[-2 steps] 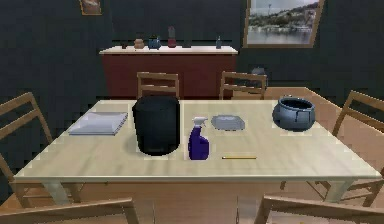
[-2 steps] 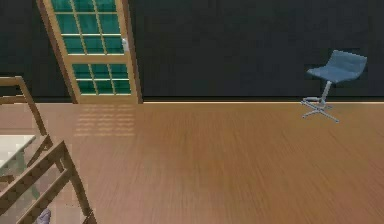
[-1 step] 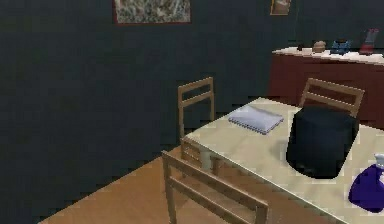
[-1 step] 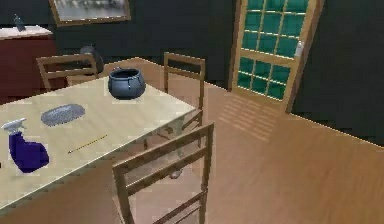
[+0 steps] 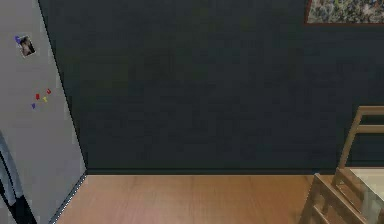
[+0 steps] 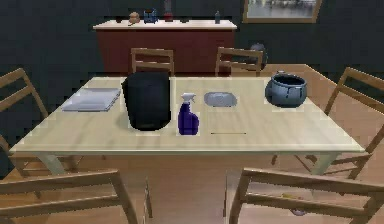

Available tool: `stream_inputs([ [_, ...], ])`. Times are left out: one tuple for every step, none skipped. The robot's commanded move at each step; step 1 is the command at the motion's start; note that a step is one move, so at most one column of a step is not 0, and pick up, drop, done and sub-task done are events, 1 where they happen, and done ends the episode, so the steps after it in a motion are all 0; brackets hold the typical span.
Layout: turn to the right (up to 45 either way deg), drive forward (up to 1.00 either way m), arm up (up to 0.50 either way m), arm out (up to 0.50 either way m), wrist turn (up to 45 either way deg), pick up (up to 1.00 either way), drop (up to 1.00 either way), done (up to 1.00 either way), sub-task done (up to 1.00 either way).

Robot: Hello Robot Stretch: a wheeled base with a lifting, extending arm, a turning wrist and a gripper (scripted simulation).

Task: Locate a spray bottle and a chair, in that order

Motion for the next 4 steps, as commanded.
stream_inputs([
  [0.0,0.15,0.0,0.0,0.0,0.0,0.0,0.0,0.0],
  [45.0,0.0,0.0,0.0,0.0,0.0,0.0,0.0,0.0],
  [21.0,0.0,0.0,0.0,0.0,0.0,0.0,0.0,0.0],
  [0.0,0.0,0.0,0.0,0.0,0.0,0.0,1.0,0.0],
])
